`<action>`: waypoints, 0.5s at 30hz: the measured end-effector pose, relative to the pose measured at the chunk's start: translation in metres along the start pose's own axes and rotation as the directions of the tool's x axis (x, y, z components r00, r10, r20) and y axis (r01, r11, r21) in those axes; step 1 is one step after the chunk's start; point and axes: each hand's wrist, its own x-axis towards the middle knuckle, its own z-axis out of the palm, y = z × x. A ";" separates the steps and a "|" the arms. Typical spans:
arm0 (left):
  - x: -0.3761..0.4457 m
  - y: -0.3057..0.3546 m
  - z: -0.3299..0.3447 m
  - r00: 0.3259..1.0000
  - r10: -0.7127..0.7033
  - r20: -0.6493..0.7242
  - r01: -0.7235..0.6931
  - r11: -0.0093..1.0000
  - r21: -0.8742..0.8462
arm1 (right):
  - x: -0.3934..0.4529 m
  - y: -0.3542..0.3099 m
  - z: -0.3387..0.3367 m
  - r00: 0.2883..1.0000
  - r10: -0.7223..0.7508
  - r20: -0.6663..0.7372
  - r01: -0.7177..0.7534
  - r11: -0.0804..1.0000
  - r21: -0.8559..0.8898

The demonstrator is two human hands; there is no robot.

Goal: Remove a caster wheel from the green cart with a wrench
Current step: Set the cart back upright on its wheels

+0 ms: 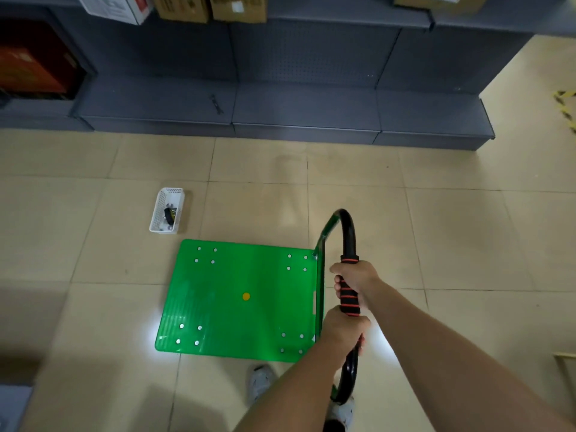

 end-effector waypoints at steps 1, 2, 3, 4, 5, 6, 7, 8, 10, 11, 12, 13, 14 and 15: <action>-0.001 0.000 -0.010 1.000 0.007 -0.005 -0.007 1.000 0.022 | -0.001 -0.001 0.010 1.000 -0.003 0.005 0.003 1.000 0.005; -0.003 0.002 -0.021 1.000 0.012 -0.014 -0.011 0.999 0.046 | -0.003 -0.003 0.021 1.000 -0.004 0.013 0.004 1.000 0.009; -0.004 0.003 -0.031 1.000 0.012 -0.025 -0.011 0.998 0.060 | -0.005 -0.005 0.031 1.000 -0.005 0.020 0.005 1.000 0.008; -0.005 0.004 -0.041 0.999 0.009 -0.038 -0.006 0.998 0.066 | -0.006 -0.007 0.041 1.000 -0.005 0.025 0.005 1.000 0.006; -0.005 0.005 -0.050 0.999 0.000 -0.050 0.003 0.998 0.067 | -0.007 -0.009 0.051 1.000 -0.007 0.029 0.007 1.000 0.004; -0.006 0.007 -0.059 0.998 -0.013 -0.060 0.017 0.998 0.066 | -0.009 -0.011 0.060 0.999 -0.012 0.031 0.012 1.000 -0.001; -0.006 0.009 -0.067 0.998 -0.019 -0.065 0.023 0.998 0.060 | -0.010 -0.013 0.069 0.999 -0.018 0.033 0.018 1.000 -0.001; -0.005 0.012 -0.074 0.998 -0.023 -0.063 0.027 0.998 0.058 | -0.010 -0.016 0.076 0.999 -0.025 0.032 0.025 1.000 0.002; -0.005 0.017 -0.083 0.998 -0.028 -0.063 0.032 0.998 0.061 | -0.009 -0.021 0.087 0.999 -0.035 0.021 0.035 0.999 0.011; -0.004 0.019 -0.086 0.997 -0.031 -0.068 0.036 0.997 0.068 | -0.007 -0.023 0.090 0.999 -0.036 0.014 0.036 0.999 0.014; -0.003 0.023 -0.088 0.996 -0.035 -0.076 0.040 0.997 0.071 | -0.005 -0.026 0.093 0.999 -0.034 0.015 0.033 0.999 0.014; -0.002 0.026 -0.090 0.995 -0.041 -0.087 0.047 0.996 0.072 | -0.004 -0.028 0.095 0.999 -0.032 0.021 0.032 0.999 0.013; -0.002 0.030 -0.090 0.994 -0.048 -0.097 0.055 0.996 0.067 | -0.003 -0.031 0.096 0.999 -0.031 0.029 0.031 0.999 0.011; 0.000 0.034 -0.091 0.993 -0.054 -0.104 0.060 0.996 0.060 | 0.000 -0.036 0.097 0.999 -0.031 0.038 0.031 1.000 0.006</action>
